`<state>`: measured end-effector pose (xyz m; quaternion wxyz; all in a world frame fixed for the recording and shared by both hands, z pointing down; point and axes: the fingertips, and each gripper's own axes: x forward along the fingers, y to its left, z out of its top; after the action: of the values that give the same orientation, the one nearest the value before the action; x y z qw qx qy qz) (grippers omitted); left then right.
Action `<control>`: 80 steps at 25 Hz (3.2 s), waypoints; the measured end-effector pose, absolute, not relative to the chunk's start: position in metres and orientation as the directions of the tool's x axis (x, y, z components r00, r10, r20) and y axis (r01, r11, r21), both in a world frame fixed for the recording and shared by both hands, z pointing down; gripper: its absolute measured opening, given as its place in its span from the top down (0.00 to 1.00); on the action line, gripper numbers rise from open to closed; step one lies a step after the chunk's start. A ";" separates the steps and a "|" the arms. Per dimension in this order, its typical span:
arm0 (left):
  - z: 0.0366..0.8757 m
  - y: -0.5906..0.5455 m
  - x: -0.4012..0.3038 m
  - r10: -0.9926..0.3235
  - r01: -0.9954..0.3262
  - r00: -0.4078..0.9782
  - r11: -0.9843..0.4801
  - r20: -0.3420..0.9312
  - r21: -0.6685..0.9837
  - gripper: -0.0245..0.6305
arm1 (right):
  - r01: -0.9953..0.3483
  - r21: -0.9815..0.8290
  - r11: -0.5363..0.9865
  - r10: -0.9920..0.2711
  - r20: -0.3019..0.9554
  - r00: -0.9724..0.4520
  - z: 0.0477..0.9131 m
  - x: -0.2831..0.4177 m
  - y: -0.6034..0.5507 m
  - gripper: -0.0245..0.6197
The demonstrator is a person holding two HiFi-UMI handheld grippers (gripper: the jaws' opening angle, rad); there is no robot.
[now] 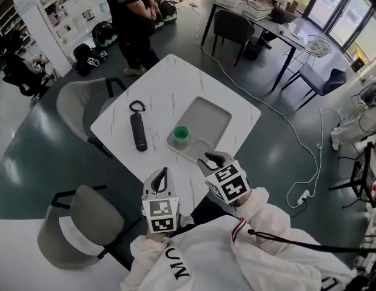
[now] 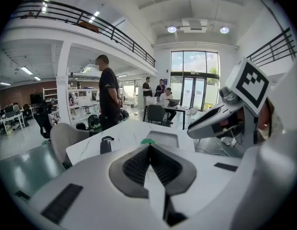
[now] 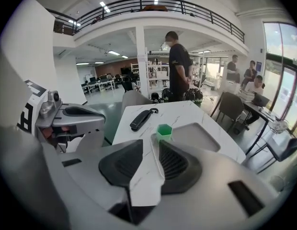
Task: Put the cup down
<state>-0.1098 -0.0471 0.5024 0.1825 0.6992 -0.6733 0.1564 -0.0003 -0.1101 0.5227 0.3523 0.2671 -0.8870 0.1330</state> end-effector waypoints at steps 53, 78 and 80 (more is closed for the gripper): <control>0.392 -0.019 0.003 -0.949 -0.991 0.122 -0.134 0.291 -0.022 0.95 | -0.655 -0.151 0.741 -0.617 0.234 -0.752 0.385 0.093 -0.058 0.95; 0.394 -0.029 0.004 -0.948 -0.990 0.130 -0.142 0.290 -0.020 0.95 | -0.663 -0.138 0.736 -0.629 0.222 -0.745 0.382 0.095 -0.067 0.95; 0.392 -0.029 0.004 -0.949 -0.990 0.132 -0.143 0.288 -0.018 0.95 | -0.664 -0.139 0.735 -0.629 0.227 -0.744 0.383 0.095 -0.066 0.95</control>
<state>0.0043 -0.0292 0.3923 0.0886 0.7470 -0.6486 0.1157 0.0947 -0.0662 0.3831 0.0825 0.3485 -0.9277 0.1058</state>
